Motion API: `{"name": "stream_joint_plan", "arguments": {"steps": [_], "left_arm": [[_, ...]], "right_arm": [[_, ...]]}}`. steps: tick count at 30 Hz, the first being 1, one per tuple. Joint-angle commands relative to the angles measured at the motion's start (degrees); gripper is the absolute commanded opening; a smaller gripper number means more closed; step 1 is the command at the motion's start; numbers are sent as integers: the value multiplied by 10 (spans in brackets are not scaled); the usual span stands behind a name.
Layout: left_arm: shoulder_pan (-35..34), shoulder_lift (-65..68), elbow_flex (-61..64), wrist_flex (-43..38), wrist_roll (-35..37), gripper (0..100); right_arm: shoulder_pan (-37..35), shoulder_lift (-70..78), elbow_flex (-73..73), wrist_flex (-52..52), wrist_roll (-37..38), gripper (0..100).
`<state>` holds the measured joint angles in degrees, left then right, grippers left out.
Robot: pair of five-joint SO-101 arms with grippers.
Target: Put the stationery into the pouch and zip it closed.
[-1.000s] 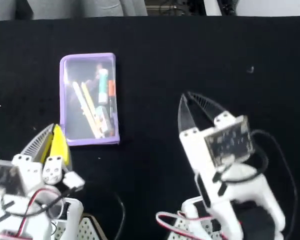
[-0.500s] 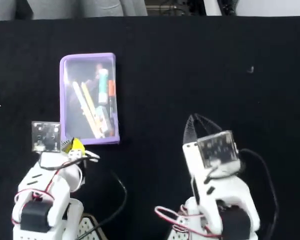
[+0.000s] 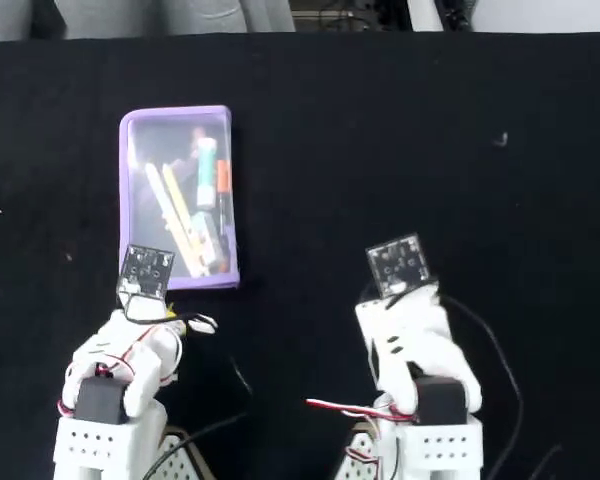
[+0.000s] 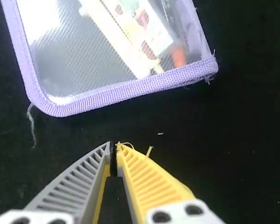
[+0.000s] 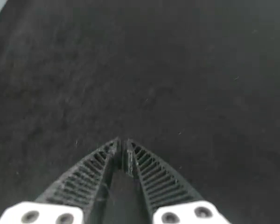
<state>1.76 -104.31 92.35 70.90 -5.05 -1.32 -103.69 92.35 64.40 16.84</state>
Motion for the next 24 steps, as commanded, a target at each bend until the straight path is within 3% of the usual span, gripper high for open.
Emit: {"name": "stream_joint_plan", "arguments": {"steps": [1, 13, 17, 24], "left_arm": [[-1, -4, 6, -12, -6, 30], [-4, -2, 38, 25, -10, 30], [-53, -2, 50, 21, -6, 30], [-85, -2, 50, 21, -6, 30]], "right_arm": [[9, -47, 26, 6, -4, 12], [10, -47, 41, 91, 1, 15], [11, -47, 41, 104, 0, 13], [93, -48, 41, 104, 0, 14]]}}
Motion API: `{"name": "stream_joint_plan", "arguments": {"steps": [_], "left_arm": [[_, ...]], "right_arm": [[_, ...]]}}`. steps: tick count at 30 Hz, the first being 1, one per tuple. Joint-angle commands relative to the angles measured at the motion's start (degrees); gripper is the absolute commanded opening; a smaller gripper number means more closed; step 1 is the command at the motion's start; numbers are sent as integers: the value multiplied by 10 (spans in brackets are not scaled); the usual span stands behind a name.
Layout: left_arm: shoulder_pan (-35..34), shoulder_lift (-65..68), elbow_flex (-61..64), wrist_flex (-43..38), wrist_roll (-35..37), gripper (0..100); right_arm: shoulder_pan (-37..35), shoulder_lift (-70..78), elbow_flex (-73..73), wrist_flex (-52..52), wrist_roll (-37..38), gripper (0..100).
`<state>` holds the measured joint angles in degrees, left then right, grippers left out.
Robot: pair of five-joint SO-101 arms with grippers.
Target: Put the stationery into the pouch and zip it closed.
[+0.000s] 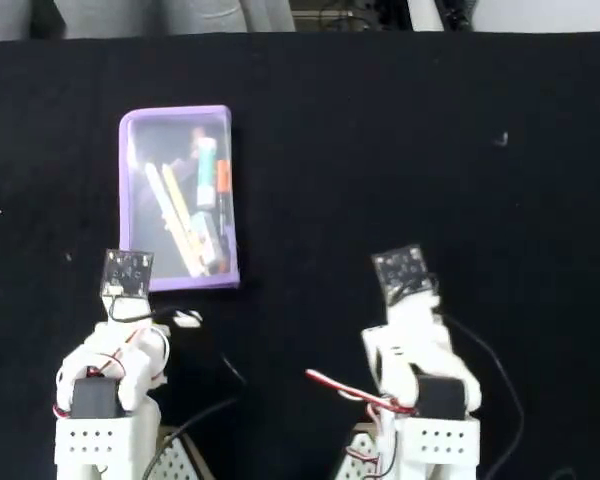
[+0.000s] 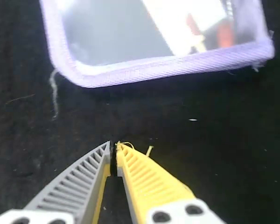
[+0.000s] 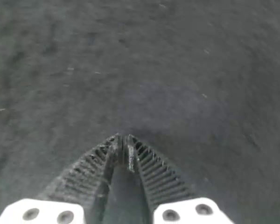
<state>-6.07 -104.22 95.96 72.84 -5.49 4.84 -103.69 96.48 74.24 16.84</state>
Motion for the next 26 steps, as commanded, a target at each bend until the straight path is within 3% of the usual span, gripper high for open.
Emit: {"name": "stream_joint_plan", "arguments": {"steps": [1, 4, 10, 26], "left_arm": [[-7, -3, 14, 2, -2, 30], [-8, -3, 14, 2, -2, 30], [-6, -3, 14, 2, -2, 30], [-8, -3, 14, 2, -2, 30]], "right_arm": [[37, -48, 0, 5, 0, 14], [42, -47, 0, 5, 0, 14], [133, -48, 0, 5, 0, 14], [138, -48, 0, 5, 0, 14]]}}
